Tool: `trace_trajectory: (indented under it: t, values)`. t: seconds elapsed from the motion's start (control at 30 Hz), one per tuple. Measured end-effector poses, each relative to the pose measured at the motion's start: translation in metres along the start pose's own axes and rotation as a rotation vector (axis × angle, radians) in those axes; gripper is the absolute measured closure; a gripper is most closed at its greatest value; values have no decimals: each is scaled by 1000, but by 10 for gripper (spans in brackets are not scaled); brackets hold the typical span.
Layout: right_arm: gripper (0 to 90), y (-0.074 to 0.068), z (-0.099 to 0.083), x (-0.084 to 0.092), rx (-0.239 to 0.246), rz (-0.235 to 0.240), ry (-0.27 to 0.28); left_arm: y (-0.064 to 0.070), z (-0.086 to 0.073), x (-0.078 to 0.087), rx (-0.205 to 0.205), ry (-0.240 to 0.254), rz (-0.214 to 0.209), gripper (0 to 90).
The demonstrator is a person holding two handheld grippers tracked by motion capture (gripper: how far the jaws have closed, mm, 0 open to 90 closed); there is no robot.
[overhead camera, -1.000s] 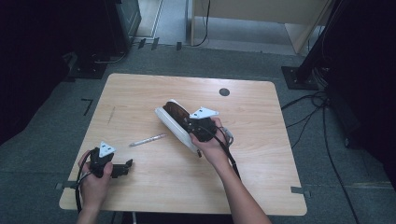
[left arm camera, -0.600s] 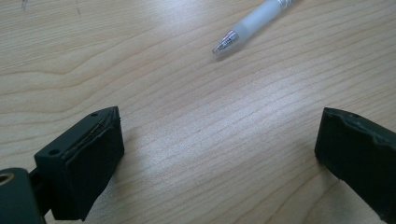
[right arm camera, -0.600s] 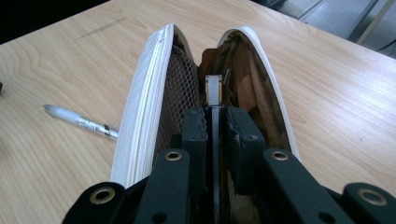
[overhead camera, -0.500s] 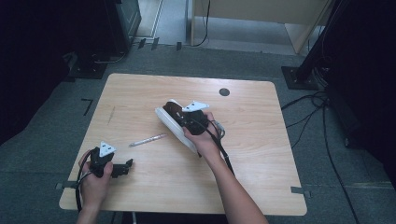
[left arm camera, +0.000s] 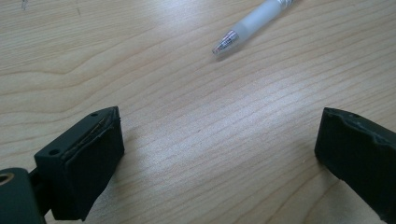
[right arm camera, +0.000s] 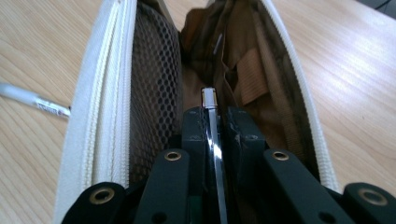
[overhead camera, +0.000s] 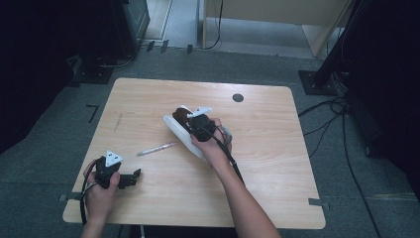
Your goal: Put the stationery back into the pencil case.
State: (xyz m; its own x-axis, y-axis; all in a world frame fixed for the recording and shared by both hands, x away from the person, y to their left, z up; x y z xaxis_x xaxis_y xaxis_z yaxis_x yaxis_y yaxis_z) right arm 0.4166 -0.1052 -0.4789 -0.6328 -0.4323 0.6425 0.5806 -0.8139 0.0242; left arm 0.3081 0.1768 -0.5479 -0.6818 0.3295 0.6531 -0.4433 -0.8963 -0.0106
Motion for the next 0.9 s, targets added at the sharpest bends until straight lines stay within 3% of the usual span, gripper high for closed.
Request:
trace_trajectory:
  t: [0.2, 0.5, 0.77, 0.9]
  values:
    - [751, -1, -1, 0, 9, 0, -6, 0, 0, 0, 0, 1, 0, 15]
    - [799, -3, 3, 10, 7, 11, 72, 0, 0, 0, 0, 1, 0, 14]
    - [803, 5, 8, 35, -23, 13, 167, 0, 0, 0, 1, 1, 1, 14]
    - [775, 8, 8, 52, -39, 37, 212, -1, 2, -2, 2, 0, 3, 14]
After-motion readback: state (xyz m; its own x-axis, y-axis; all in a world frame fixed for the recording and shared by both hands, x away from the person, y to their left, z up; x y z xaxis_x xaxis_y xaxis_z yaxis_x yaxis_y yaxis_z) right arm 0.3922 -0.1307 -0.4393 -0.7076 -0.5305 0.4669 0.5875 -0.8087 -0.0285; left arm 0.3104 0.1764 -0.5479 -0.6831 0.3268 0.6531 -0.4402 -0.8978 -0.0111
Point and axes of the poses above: each handheld gripper's, and its own axes: x roughly backward along the jaws, z roughly out of its top, y roughly to its right, the point moved 4 cm from there along -x, roughly forward along the jaws, and after that the axes turned 6 degrees about y, right-handed, at the moved point
